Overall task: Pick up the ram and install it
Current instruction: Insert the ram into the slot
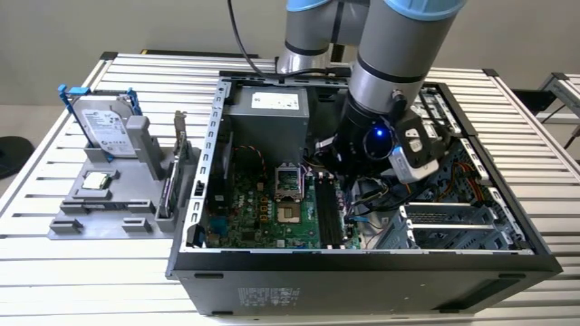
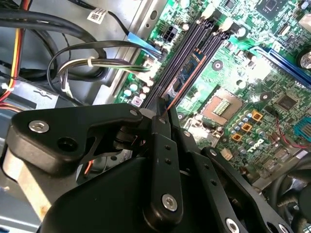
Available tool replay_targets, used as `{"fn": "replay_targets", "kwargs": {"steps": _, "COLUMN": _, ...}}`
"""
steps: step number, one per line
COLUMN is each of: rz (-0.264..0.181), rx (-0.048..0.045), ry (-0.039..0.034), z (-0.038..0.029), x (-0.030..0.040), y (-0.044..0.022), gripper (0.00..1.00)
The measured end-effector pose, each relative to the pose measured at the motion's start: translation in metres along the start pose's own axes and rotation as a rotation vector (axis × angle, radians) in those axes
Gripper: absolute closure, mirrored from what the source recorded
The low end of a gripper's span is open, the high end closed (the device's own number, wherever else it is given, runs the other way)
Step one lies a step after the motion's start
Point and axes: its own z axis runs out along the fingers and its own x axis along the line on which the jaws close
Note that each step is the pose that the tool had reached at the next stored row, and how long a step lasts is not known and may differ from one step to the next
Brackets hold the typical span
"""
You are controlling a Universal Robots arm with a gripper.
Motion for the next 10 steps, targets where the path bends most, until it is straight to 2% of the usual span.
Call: {"fn": "replay_targets", "kwargs": {"steps": 10, "rz": 0.0, "rx": 0.0001, "ry": 0.0016, "z": 0.005, "x": -0.0001, "y": -0.0015, "gripper": 1.0}}
